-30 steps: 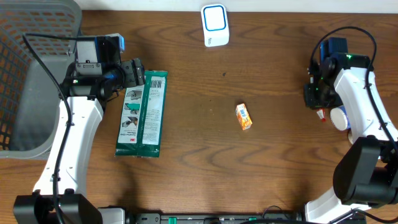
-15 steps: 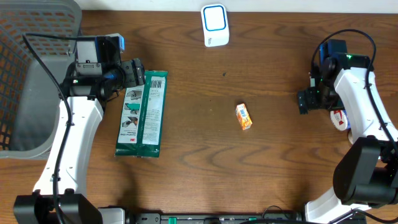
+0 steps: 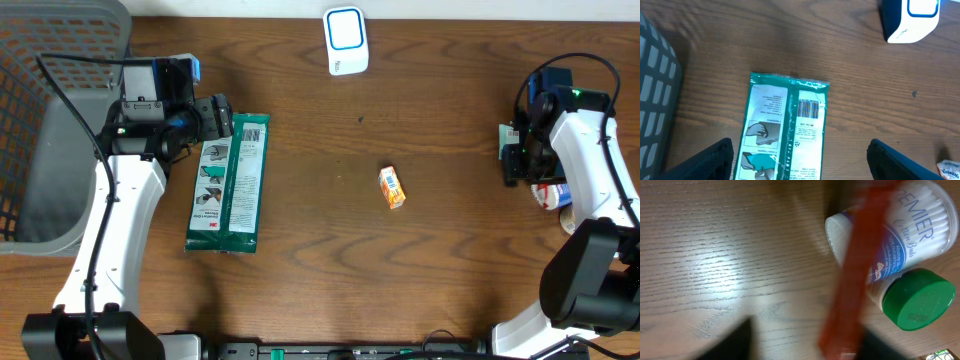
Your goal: Scan the item barcode
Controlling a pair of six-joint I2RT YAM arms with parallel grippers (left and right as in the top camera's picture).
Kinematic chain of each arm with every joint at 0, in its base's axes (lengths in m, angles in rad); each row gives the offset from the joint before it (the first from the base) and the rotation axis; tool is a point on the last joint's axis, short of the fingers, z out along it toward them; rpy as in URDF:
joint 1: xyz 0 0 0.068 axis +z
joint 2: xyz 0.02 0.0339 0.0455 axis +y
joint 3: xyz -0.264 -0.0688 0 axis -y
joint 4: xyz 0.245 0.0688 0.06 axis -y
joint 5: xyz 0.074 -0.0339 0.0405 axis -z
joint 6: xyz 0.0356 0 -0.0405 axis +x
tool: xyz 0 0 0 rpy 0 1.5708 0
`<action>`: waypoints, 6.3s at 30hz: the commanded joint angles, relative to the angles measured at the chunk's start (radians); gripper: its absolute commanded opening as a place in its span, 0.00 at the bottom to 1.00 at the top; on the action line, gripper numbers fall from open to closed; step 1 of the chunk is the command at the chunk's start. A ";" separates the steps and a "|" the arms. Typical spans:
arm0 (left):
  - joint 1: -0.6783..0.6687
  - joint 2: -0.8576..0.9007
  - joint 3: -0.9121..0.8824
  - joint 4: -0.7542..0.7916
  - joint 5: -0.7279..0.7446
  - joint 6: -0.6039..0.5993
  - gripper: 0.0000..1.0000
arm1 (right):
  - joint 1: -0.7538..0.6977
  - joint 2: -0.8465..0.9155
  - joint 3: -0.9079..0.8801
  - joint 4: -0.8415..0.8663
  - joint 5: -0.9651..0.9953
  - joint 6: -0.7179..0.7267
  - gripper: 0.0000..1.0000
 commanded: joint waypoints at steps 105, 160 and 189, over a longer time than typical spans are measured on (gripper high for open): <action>-0.414 0.107 0.014 0.528 0.920 -0.059 0.74 | 0.229 -0.101 0.089 -0.407 -1.599 -1.026 0.99; -0.418 0.107 0.014 0.575 1.020 -0.189 0.11 | 0.272 -0.101 0.089 -0.007 -1.378 -0.636 0.19; -0.416 0.107 0.014 0.575 0.991 -0.188 0.14 | 0.318 -0.101 0.089 0.041 -1.428 -0.636 0.01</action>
